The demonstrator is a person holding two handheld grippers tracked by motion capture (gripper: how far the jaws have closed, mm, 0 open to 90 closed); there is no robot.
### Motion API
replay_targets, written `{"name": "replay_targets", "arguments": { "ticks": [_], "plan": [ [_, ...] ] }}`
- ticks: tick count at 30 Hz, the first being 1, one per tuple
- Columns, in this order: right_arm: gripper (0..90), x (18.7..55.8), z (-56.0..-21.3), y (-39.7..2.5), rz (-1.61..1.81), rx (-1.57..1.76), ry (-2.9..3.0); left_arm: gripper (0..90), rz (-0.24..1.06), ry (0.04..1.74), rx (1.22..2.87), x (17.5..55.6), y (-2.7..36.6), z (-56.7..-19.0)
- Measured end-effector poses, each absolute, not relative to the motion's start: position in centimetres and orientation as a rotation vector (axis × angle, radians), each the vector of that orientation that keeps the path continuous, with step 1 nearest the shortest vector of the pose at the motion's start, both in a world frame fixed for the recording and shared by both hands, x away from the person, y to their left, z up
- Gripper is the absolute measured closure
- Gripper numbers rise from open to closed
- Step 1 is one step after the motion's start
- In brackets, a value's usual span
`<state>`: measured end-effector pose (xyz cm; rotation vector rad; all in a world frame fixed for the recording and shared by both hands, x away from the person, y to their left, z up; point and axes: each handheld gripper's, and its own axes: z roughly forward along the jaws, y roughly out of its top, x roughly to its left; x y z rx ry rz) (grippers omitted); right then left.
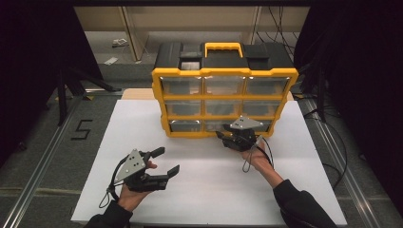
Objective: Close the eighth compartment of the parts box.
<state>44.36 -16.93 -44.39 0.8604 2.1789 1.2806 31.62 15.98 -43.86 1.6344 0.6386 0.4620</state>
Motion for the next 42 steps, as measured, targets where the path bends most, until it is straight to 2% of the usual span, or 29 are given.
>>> {"name": "replay_targets", "arguments": {
  "ticks": [4,11,15,42],
  "plan": [
    [49.9,43.5,-43.6,-17.2,1.356,0.847,2.177,20.2,0.462,0.636,1.637,31.6,16.0,-43.9],
    [35.5,42.1,-42.6,-17.1,1.426,0.849,2.163,20.1,0.462,0.638,1.636,31.6,15.9,-43.9],
    [31.5,41.3,-41.9,-17.2,1.468,0.849,2.145,20.1,0.462,0.639,1.635,31.6,16.0,-43.9],
    [24.8,37.1,-40.0,-18.1,1.594,0.795,2.076,20.0,0.465,0.634,1.634,31.6,15.9,-43.8]
  ]
}}
